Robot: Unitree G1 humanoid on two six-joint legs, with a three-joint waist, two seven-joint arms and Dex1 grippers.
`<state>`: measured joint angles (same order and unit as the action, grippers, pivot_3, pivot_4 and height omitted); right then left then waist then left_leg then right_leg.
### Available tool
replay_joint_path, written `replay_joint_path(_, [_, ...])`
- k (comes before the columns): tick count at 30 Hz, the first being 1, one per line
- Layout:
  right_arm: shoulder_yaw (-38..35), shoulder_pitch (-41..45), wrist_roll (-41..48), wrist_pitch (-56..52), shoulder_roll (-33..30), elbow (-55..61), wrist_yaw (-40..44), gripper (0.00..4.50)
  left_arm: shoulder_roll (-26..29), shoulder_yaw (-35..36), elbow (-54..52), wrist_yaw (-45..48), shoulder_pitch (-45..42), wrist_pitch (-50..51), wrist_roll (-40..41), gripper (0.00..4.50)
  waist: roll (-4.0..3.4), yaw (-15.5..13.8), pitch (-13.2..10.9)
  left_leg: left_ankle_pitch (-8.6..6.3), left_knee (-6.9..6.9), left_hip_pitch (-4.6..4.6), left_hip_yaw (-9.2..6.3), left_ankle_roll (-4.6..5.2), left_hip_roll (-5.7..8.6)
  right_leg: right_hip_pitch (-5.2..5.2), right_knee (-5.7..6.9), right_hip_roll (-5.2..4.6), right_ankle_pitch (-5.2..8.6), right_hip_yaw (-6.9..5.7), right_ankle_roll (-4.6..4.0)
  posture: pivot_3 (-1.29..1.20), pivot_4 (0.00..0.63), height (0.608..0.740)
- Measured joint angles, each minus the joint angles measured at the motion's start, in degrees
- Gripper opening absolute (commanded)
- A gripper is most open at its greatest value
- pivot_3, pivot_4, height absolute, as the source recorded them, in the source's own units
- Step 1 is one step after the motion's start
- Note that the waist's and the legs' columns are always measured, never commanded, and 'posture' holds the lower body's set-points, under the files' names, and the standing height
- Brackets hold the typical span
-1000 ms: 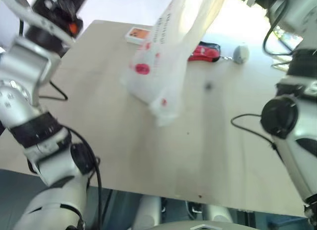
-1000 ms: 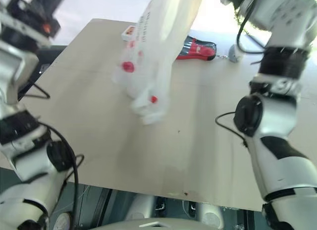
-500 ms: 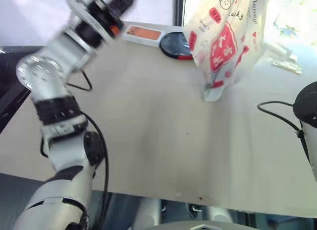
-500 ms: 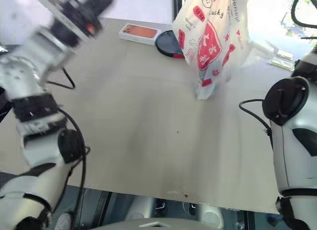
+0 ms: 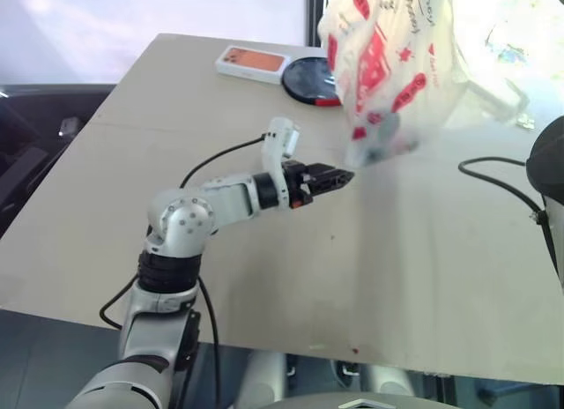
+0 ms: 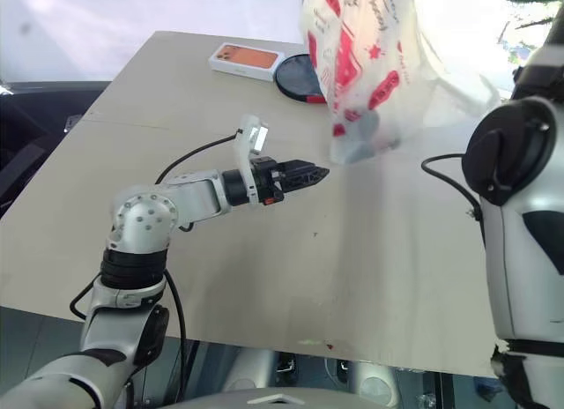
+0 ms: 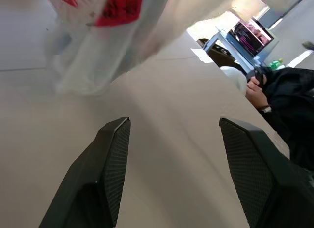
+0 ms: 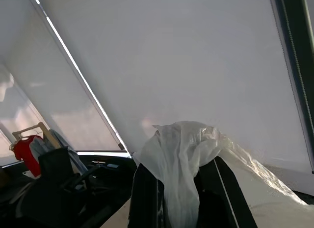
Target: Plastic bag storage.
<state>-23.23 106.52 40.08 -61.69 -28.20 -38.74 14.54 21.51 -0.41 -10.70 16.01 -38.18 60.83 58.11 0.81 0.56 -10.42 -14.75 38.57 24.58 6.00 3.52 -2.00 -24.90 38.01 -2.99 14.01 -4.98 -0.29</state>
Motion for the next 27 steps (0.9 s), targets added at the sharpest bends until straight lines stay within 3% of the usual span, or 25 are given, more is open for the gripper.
replay_joint_path(3, [1.47, 2.96, -2.03, 3.41, 0.07, -3.27, 1.61, 0.00, -1.54, 2.63, -0.02, -0.26, 0.19, 0.04, 0.92, 3.00, 0.00, -0.01, 0.00, 0.00, -0.02, 0.04, -0.02, 0.00, -0.01, -0.03, -0.02, 0.00, 0.00, -0.02, 0.00, 0.00, 0.150, 0.740])
replay_joint_path(5, [2.03, 3.81, -3.14, 5.13, 0.06, -4.87, 2.58, 0.00, -2.48, 5.42, -0.02, -1.18, 0.19, 0.55, 3.99, 3.49, 0.00, -0.02, 0.00, 0.00, -0.02, 0.04, -0.03, 0.00, -0.01, -0.02, -0.02, -0.01, 0.00, -0.02, 0.00, 0.00, 0.150, 0.740])
replay_joint_path(6, [2.32, 3.88, -3.75, 6.08, 0.06, -5.57, 3.05, 0.00, -3.24, 8.22, -0.27, -1.60, 0.39, 1.53, 9.39, 3.50, 0.00, -0.04, 0.00, 0.00, 0.00, 0.05, -0.05, 0.00, -0.03, -0.02, -0.02, -0.03, 0.00, -0.02, 0.00, 0.00, 0.150, 0.740])
replay_joint_path(8, [2.62, 3.87, -4.54, 6.49, 0.11, -6.90, 3.51, 0.00, -3.30, 11.37, -1.81, -3.03, 0.45, 2.43, 17.34, 4.19, 0.00, -0.04, 0.00, 0.00, 0.01, 0.06, -0.05, 0.00, -0.03, -0.02, -0.01, -0.04, 0.00, -0.02, 0.00, 0.00, 0.150, 0.740])
replay_joint_path(10, [2.74, 3.86, -4.98, 6.45, 0.47, -7.36, 3.61, 0.00, -2.16, 14.00, -2.77, -6.94, 0.49, 2.34, 26.91, 4.45, 0.00, -0.06, 0.00, 0.00, 0.00, 0.05, -0.08, 0.00, -0.04, -0.02, 0.01, -0.04, 0.00, -0.02, -0.01, 0.00, 0.150, 0.740])
replay_joint_path(15, [2.31, 3.64, -4.81, 5.39, 1.36, -6.87, 3.16, 0.00, 3.67, 14.93, -3.75, -17.68, 3.10, -0.23, 43.97, 4.45, 0.00, -0.12, 0.00, 0.00, 0.01, 0.07, -0.12, 0.00, -0.04, -0.01, 0.01, -0.06, -0.01, -0.02, -0.01, 0.00, 0.150, 0.740])
replay_joint_path(18, [1.89, 2.42, -4.21, 4.09, 2.10, -5.22, 2.24, 0.00, 4.34, 14.37, -4.11, -22.20, 3.87, -3.30, 51.22, 4.45, 0.00, -0.60, 0.00, 0.00, 0.09, 0.09, -0.16, 0.00, -0.03, 0.01, 0.02, -0.06, -0.01, -0.07, -0.01, 0.00, 0.150, 0.740])
replay_joint_path(27, [-0.17, -0.54, -2.89, 1.31, 4.14, -0.01, -1.81, 0.00, -1.76, 5.11, -2.93, -32.62, 3.50, -6.25, 53.66, 4.45, 0.01, -1.37, 0.00, 0.00, 0.28, 0.18, -0.23, 0.02, -0.01, 0.04, 0.09, 0.03, -0.01, -0.12, -0.01, 0.00, 0.150, 0.740])
